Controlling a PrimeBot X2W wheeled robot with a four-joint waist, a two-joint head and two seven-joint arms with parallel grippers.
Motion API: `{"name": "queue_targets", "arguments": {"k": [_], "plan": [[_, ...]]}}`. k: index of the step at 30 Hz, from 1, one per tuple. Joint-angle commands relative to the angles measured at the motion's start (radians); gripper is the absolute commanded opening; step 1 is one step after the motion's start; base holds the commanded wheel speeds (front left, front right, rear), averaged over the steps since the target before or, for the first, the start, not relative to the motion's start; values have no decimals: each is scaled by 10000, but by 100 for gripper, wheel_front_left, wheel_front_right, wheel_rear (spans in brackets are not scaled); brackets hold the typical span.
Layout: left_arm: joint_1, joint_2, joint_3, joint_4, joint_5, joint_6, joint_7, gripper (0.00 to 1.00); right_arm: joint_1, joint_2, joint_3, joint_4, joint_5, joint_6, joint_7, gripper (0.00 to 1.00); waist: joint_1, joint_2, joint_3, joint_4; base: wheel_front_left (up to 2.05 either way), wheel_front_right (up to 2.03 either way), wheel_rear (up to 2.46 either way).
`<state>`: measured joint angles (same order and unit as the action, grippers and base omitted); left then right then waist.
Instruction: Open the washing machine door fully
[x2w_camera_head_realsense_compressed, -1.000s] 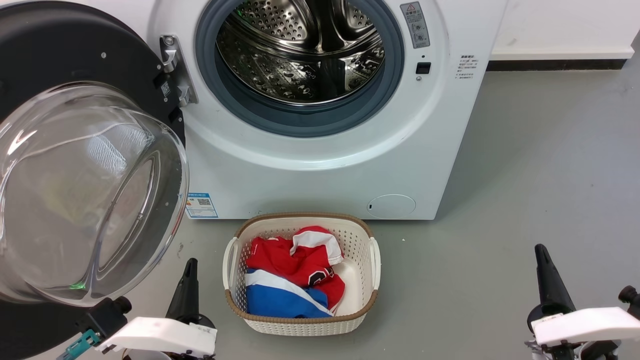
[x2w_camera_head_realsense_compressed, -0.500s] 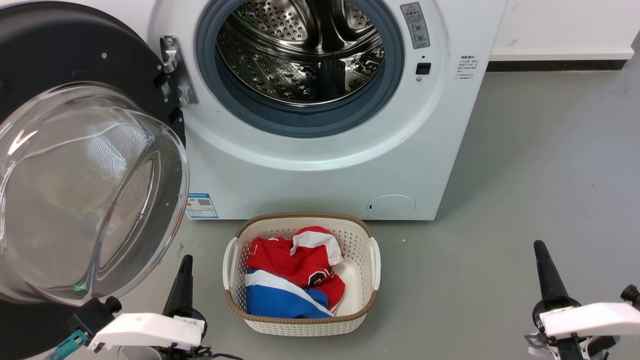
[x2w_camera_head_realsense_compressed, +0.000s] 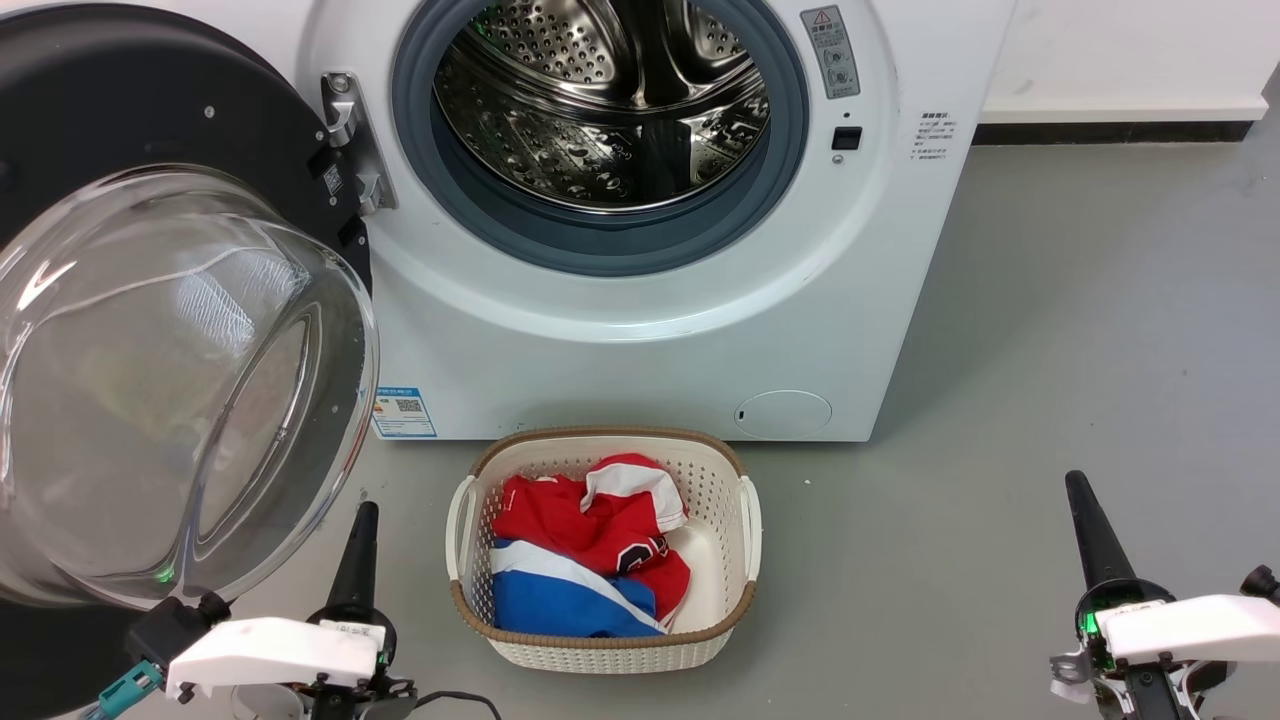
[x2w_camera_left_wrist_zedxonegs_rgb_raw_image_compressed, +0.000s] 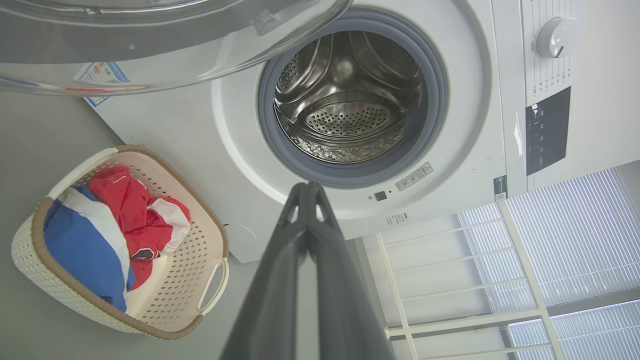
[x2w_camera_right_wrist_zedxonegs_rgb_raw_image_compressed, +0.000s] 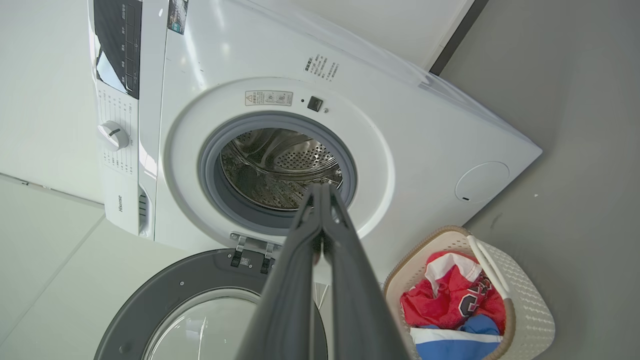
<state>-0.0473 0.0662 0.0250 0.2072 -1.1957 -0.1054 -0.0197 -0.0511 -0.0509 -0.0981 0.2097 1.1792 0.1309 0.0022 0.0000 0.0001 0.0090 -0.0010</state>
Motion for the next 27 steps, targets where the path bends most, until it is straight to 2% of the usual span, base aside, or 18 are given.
{"name": "queue_targets", "arguments": {"k": [1,27], "plan": [[-245,61,62,-22,-286,-40,86,0,-218,2,-27,-28,298,-1,90,0,0,-1,-2,1,0,0,0],[-491,33,411,202,-2571,-188,709,0,-447,7,-114,192,2574,-2,697,0,0,-1,-31,5,0,0,0]]}}
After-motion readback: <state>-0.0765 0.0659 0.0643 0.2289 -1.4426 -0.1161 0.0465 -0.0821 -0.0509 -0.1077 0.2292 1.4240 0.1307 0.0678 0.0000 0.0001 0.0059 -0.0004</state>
